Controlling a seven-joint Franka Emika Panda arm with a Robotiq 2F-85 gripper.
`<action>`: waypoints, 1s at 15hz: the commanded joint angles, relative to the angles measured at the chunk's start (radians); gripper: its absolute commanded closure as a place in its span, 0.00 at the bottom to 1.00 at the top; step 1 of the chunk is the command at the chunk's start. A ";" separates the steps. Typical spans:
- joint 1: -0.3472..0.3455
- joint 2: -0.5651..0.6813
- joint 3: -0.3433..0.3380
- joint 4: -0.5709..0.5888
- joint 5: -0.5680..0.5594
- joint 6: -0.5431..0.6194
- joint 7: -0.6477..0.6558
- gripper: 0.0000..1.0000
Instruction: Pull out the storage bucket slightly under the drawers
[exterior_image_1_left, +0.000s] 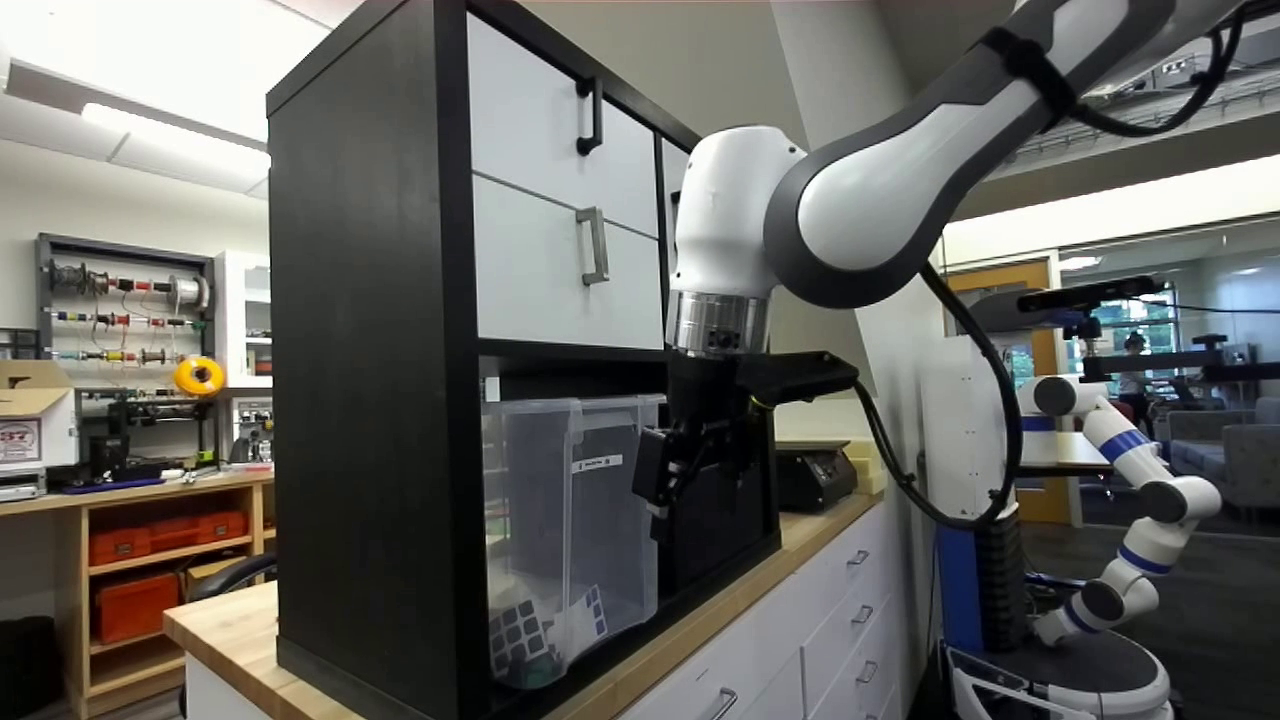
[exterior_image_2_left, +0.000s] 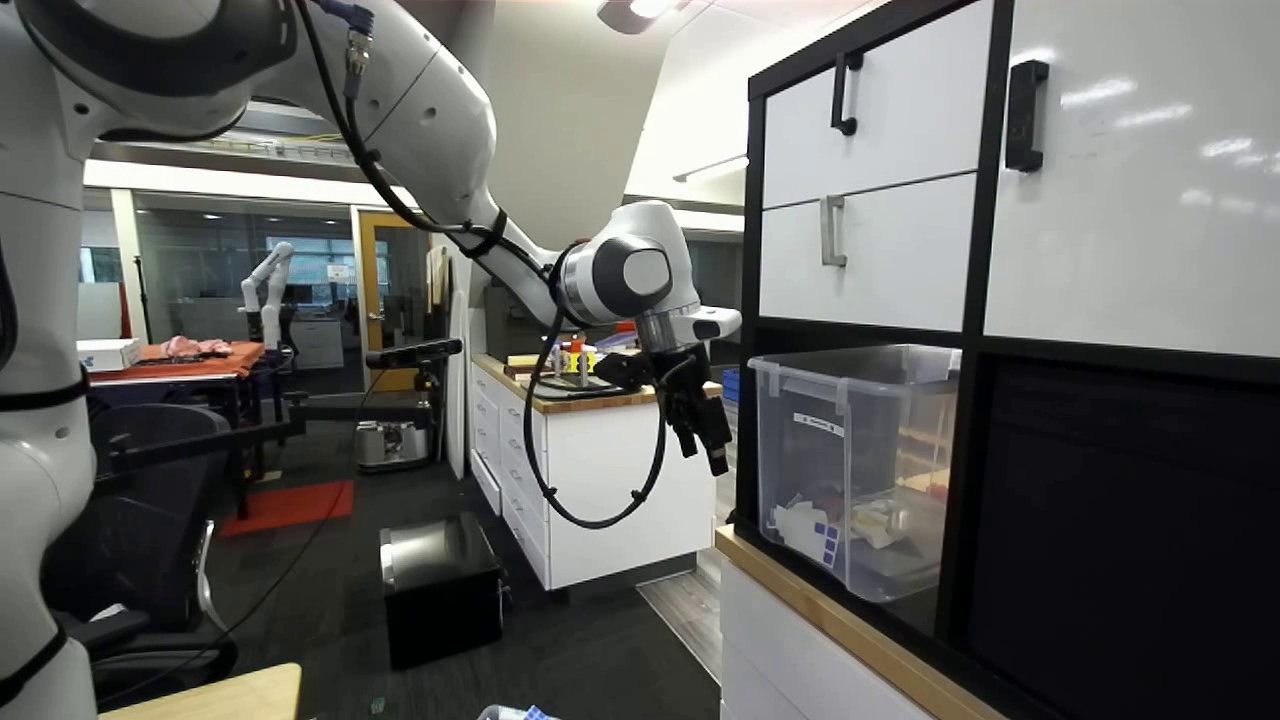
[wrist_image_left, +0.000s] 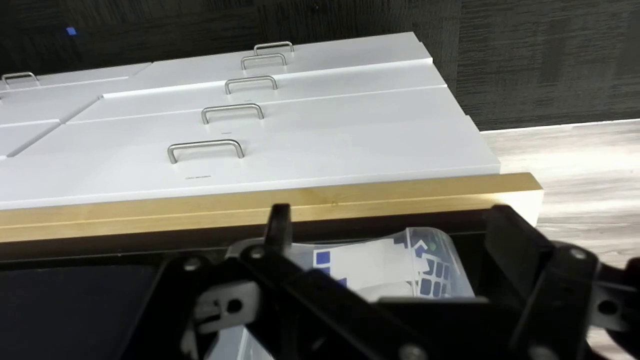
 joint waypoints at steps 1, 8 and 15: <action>0.033 -0.019 -0.042 -0.006 -0.076 0.074 -0.018 0.00; 0.053 -0.017 -0.070 0.003 -0.184 0.185 0.014 0.00; 0.054 -0.040 -0.061 0.044 -0.180 0.183 -0.133 0.00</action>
